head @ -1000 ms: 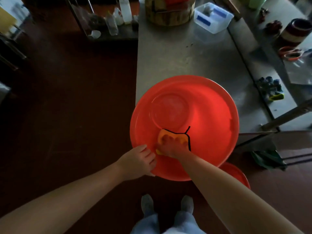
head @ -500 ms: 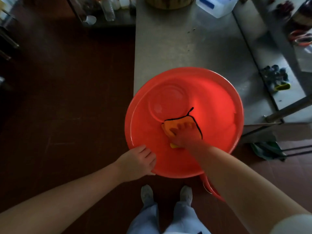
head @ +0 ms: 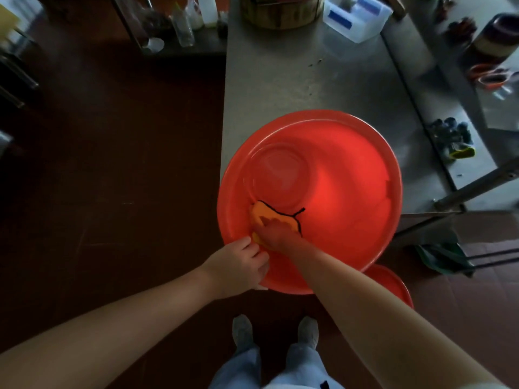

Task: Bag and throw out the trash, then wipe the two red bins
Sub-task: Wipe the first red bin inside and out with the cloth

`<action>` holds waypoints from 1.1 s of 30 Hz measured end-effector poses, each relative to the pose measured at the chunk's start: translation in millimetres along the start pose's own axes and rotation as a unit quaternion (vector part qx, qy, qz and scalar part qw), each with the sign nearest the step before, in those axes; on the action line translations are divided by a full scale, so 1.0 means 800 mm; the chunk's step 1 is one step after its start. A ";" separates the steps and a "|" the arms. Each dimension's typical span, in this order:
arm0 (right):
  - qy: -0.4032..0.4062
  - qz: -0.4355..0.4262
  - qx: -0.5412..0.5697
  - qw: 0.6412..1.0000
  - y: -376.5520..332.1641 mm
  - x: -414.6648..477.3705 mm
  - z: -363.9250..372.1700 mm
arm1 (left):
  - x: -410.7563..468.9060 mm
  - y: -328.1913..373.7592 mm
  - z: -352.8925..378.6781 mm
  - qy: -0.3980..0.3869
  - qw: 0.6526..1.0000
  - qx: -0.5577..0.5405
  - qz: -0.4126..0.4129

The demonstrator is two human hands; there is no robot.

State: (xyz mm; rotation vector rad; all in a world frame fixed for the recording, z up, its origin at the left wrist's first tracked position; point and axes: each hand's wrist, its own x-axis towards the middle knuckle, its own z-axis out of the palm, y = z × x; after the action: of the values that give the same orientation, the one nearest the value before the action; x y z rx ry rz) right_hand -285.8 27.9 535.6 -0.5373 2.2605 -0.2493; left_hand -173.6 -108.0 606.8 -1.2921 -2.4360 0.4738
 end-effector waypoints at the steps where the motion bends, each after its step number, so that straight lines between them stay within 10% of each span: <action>1: 0.000 -0.008 0.028 1.000 -0.008 0.002 -0.004 | -0.001 -0.003 -0.001 0.001 1.000 -0.001 -0.004; 12: 0.036 0.096 -0.313 0.944 0.098 -0.030 -0.052 | -0.011 -0.009 0.001 -0.017 0.999 -0.039 -0.019; 25: 0.007 0.003 -0.067 0.998 0.022 -0.039 0.005 | -0.011 0.005 -0.004 -0.042 0.998 -0.041 -0.032; 33: 0.056 0.054 -0.224 0.972 0.107 -0.055 -0.008 | -0.066 0.012 0.011 -0.078 0.992 -0.042 -0.089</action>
State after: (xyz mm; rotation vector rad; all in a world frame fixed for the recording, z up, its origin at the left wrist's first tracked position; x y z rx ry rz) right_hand -290.0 123.9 539.7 -0.6402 2.4553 0.3014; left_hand -142.1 -148.3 587.2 -1.0934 -2.6975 0.4435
